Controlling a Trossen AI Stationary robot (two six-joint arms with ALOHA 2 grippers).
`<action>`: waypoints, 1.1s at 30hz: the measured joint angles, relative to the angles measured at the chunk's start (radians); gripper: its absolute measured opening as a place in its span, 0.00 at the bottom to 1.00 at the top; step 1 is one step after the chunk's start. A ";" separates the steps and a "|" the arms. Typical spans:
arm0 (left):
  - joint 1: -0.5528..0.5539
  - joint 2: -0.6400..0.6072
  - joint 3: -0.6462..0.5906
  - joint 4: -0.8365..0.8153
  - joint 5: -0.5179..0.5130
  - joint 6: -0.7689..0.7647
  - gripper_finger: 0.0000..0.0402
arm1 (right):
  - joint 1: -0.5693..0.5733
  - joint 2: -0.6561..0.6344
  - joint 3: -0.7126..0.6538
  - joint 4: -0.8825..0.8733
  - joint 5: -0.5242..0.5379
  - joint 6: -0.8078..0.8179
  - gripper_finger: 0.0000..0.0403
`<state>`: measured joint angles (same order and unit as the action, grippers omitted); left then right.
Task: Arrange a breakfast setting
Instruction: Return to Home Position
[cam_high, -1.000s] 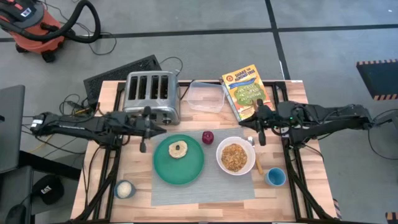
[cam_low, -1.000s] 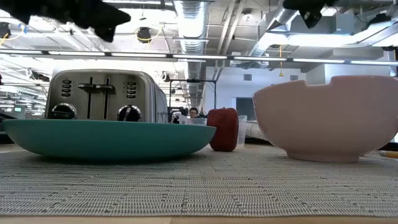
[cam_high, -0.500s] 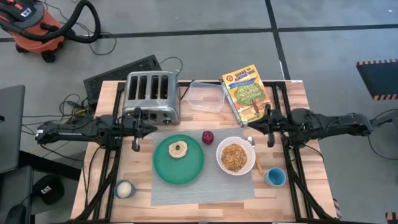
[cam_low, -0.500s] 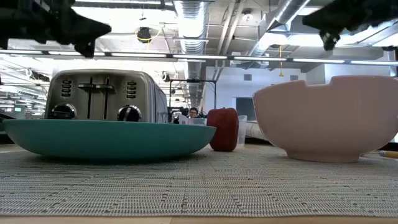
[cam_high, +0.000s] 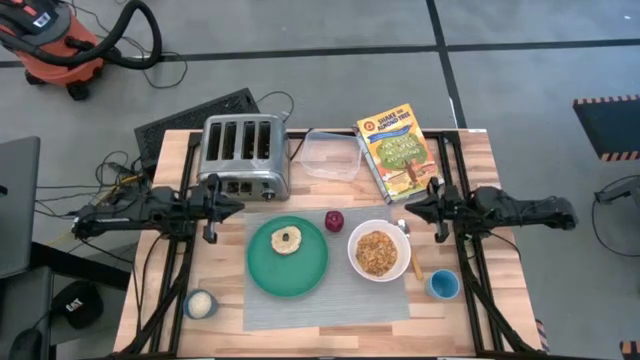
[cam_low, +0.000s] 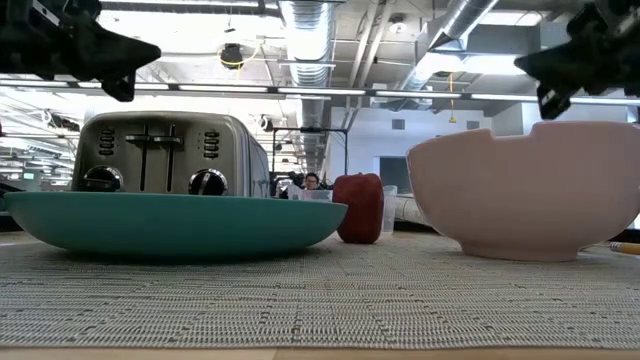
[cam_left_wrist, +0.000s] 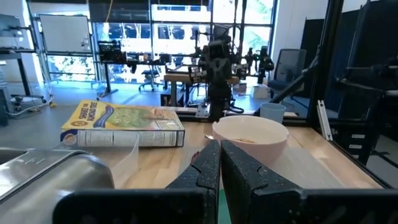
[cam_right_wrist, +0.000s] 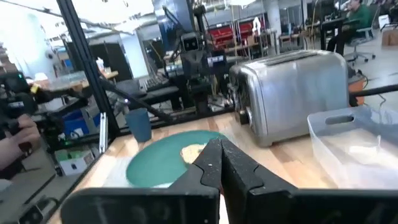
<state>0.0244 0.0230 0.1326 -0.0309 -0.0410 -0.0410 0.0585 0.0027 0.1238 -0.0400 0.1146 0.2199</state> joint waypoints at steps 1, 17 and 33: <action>0.000 -0.015 0.000 -0.015 0.000 0.000 0.00 | 0.000 0.001 -0.017 0.015 0.000 -0.003 0.05; 0.000 0.010 -0.122 0.063 0.025 0.032 0.00 | -0.037 0.034 -0.116 0.086 0.014 -0.035 0.10; 0.000 0.011 -0.123 0.059 0.026 0.029 0.00 | -0.033 0.064 -0.117 0.081 0.015 -0.035 0.10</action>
<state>0.0242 0.0345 0.0093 0.0284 -0.0147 -0.0120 0.0257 0.0670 0.0071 0.0414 0.1295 0.1846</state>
